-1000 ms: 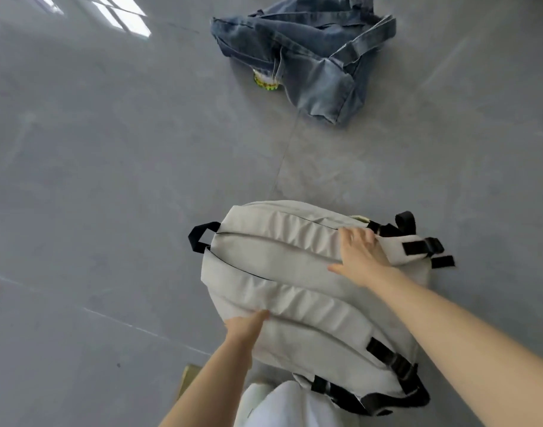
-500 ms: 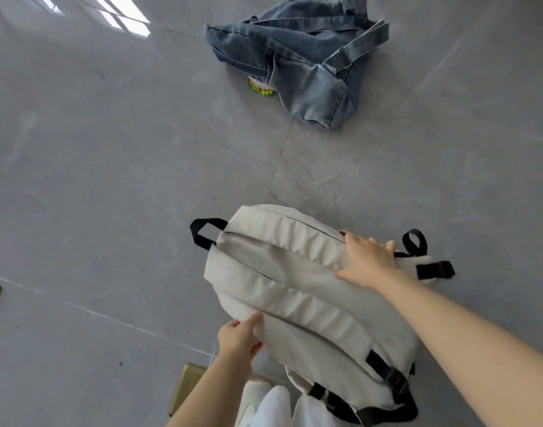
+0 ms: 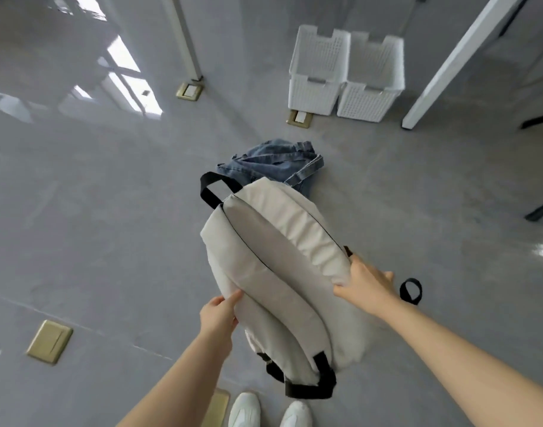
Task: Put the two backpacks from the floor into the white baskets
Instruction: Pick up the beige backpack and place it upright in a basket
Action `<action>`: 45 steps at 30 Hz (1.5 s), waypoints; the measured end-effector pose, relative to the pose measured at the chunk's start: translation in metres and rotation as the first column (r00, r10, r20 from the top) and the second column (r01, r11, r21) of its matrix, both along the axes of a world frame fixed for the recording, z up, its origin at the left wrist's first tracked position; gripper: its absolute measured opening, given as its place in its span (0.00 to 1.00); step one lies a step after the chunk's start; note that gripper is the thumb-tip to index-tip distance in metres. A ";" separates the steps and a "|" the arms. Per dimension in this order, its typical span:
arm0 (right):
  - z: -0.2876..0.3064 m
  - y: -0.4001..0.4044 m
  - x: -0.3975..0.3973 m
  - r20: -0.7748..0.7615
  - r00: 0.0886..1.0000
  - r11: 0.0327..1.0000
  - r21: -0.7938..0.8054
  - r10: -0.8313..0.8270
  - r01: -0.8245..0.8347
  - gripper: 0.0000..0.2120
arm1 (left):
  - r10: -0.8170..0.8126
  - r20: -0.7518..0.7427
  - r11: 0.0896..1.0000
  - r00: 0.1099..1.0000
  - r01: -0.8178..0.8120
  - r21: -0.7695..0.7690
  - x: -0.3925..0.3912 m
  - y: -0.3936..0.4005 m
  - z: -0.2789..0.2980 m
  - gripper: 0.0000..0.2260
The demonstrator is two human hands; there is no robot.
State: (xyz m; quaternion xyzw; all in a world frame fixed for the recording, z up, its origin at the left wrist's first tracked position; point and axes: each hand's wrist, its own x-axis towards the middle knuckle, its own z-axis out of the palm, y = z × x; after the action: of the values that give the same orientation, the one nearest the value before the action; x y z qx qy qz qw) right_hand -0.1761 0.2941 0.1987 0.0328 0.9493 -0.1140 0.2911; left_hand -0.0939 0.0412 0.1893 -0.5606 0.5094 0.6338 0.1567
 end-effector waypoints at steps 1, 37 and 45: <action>0.038 0.003 -0.001 -0.006 1.000 0.999 -0.030 -0.023 0.023 0.22 | -0.008 -0.025 1.000 1.000 0.008 -0.010 -0.005 0.001 0.034 0.05; 0.390 0.093 -0.227 -0.151 0.893 0.821 -0.480 -0.423 0.308 0.19 | -0.389 -0.355 0.891 0.850 0.249 -0.380 -0.309 0.071 0.375 0.32; 0.368 0.142 -0.374 -0.128 0.951 0.864 -0.464 -0.283 0.195 0.25 | -0.177 -0.323 0.935 0.930 0.056 -0.351 -0.429 0.138 0.358 0.36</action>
State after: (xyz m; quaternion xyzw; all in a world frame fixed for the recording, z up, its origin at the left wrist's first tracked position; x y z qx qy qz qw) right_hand -0.5497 0.4359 0.5670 0.0718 0.9097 -0.3664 0.1819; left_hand -0.5232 0.1793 0.5476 -0.4259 0.6623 0.6163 0.0038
